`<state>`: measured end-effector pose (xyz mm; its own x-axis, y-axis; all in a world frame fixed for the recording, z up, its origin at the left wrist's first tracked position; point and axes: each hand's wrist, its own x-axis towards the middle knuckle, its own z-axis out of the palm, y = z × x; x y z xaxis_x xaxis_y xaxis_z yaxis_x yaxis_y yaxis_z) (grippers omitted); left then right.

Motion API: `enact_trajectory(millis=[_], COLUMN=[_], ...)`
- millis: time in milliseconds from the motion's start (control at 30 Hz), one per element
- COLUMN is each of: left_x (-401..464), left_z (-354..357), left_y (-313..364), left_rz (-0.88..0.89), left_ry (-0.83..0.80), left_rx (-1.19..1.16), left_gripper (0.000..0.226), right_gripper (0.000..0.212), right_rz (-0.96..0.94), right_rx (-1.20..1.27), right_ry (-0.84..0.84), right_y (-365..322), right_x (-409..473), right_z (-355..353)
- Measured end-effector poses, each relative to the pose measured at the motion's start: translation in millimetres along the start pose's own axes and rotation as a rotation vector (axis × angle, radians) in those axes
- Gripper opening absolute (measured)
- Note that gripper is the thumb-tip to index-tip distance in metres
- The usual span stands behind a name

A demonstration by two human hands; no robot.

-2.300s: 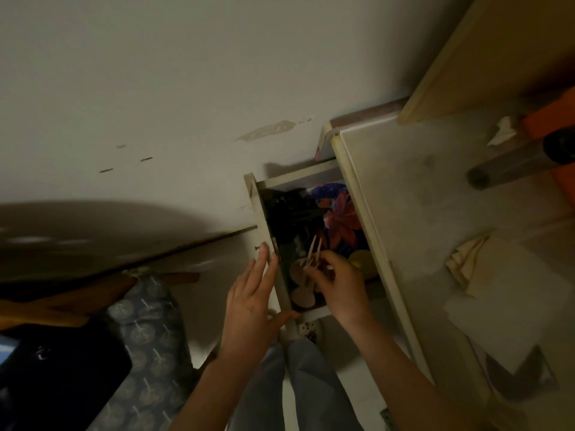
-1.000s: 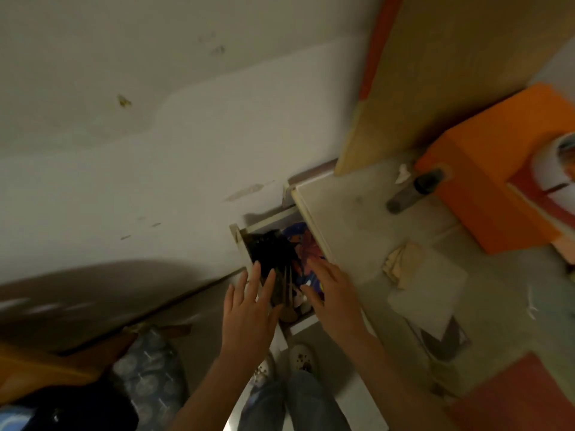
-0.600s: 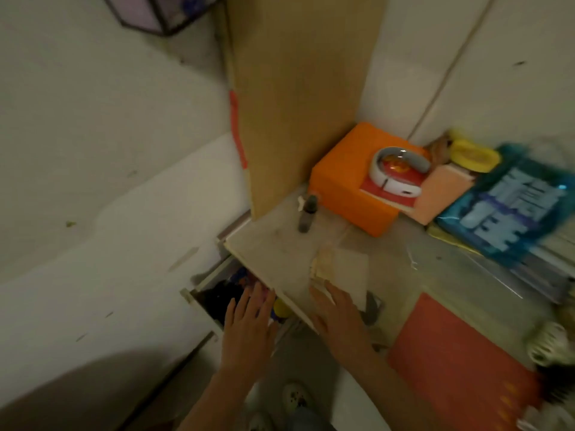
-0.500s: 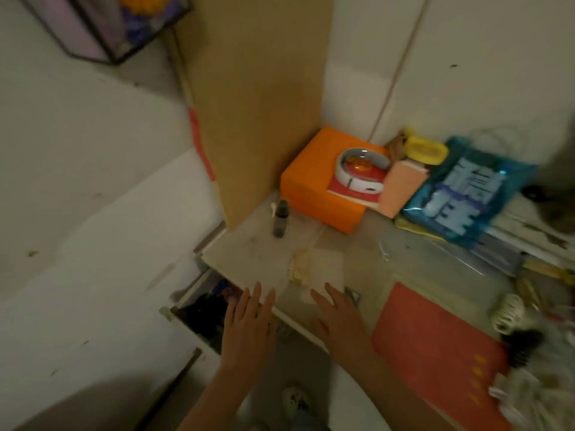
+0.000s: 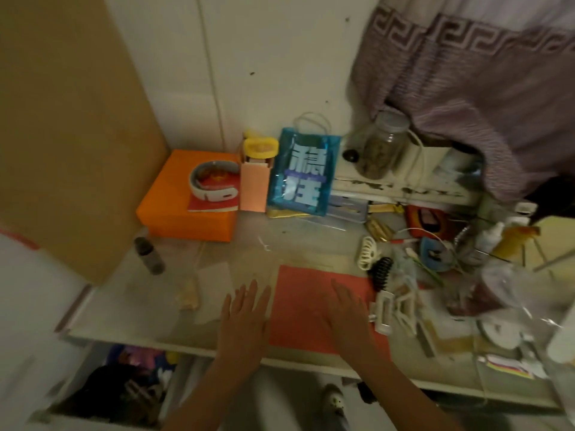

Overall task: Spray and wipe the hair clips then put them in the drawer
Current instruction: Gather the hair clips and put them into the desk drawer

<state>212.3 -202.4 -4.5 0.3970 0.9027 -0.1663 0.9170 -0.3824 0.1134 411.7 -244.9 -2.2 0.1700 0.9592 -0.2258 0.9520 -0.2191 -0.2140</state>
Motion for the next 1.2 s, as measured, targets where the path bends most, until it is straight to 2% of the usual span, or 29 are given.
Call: enact_trajectory(millis=[200, 300, 433, 500, 600, 733, 800, 933, 1200], left_x=[41, 58, 79, 88, 100, 109, 114, 123, 135], left_z=[9, 19, 37, 47, 60, 75, 81, 91, 104], left_y=[84, 127, 174, 191, 212, 229, 231, 233, 238], left_rz=[0.067, 0.088, 0.092, 0.099, 0.111, 0.096, 0.072, 0.024, -0.025], left_ry=[-0.097, -0.132, -0.184, -0.203, -0.221, -0.300, -0.340, -0.394, -0.378], left_rx=[0.024, 0.011, -0.003, -0.020, -0.044, -0.080, -0.124, -0.294, -0.495], left_gripper=[0.056, 0.054, 0.055, 0.055, 0.054, 0.056, 0.058, 0.058, 0.043], right_gripper=[0.052, 0.052, 0.060, 0.058, 0.054, 0.065, 0.071, 0.070, 0.088], right_rz=[0.119, 0.104, 0.080, 0.098, 0.103, 0.118, 0.096, 0.105, 0.175], right_rx=[0.013, 0.017, 0.030, 0.096, 0.158, 0.171, 0.132, 0.152, 0.222], right_ry=[0.036, 0.031, 0.159, 0.073, 0.074, 0.030, -0.045, -0.079, -0.122], right_y=[89, 128, 178, 198, 221, 239, 248, 256, 264], right_x=[5, 7, 14, 16, 19, 19, 21, 26, 33], right_z=[-12, -17, -23, -22, -14, -5, 7, 21, 45])
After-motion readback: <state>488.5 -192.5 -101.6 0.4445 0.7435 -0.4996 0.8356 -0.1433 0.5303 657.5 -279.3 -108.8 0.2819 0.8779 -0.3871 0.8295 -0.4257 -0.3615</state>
